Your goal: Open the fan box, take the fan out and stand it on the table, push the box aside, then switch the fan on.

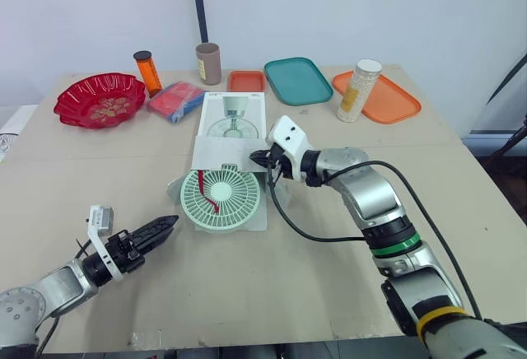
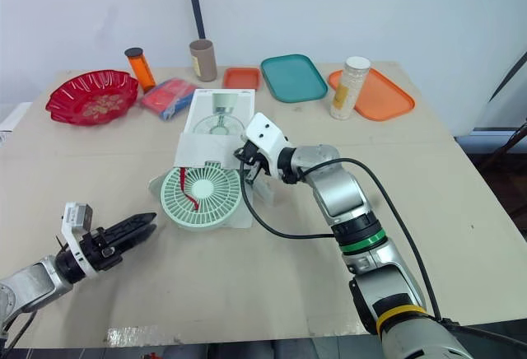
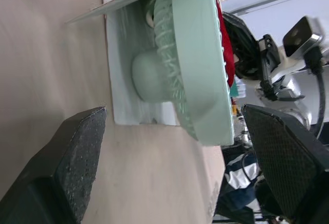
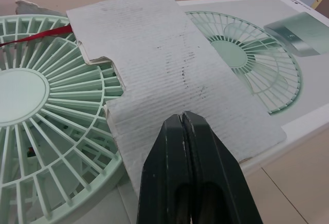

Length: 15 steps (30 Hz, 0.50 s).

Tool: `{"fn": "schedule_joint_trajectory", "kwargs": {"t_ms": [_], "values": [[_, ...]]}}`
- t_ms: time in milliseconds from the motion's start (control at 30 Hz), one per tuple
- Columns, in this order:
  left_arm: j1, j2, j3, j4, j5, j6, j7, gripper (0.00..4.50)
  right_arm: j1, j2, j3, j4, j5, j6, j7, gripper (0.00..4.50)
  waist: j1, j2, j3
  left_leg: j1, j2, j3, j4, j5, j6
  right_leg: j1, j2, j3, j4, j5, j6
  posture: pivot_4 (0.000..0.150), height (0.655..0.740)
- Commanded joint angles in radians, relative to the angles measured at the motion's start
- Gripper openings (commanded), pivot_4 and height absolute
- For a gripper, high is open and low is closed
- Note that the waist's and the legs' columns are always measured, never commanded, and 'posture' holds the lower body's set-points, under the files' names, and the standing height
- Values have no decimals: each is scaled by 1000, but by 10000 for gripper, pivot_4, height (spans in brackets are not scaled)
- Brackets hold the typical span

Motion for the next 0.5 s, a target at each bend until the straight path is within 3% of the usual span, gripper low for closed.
{"fn": "schedule_joint_trajectory", "kwargs": {"t_ms": [33,500], "values": [[-24,2,23,-16,-23,35,-17,44497,2,2,-2,-24,-1,0,-5,0,0,0,0,0,0,0,0,0,0,0,0,0,0,0,0,1500,7400],[-233,-114,-21,37,-54,108,151,44497,14,6,-1,-38,-2,9,-21,0,0,0,0,0,0,0,1,0,-1,0,0,0,0,0,0,1500,7400]]}}
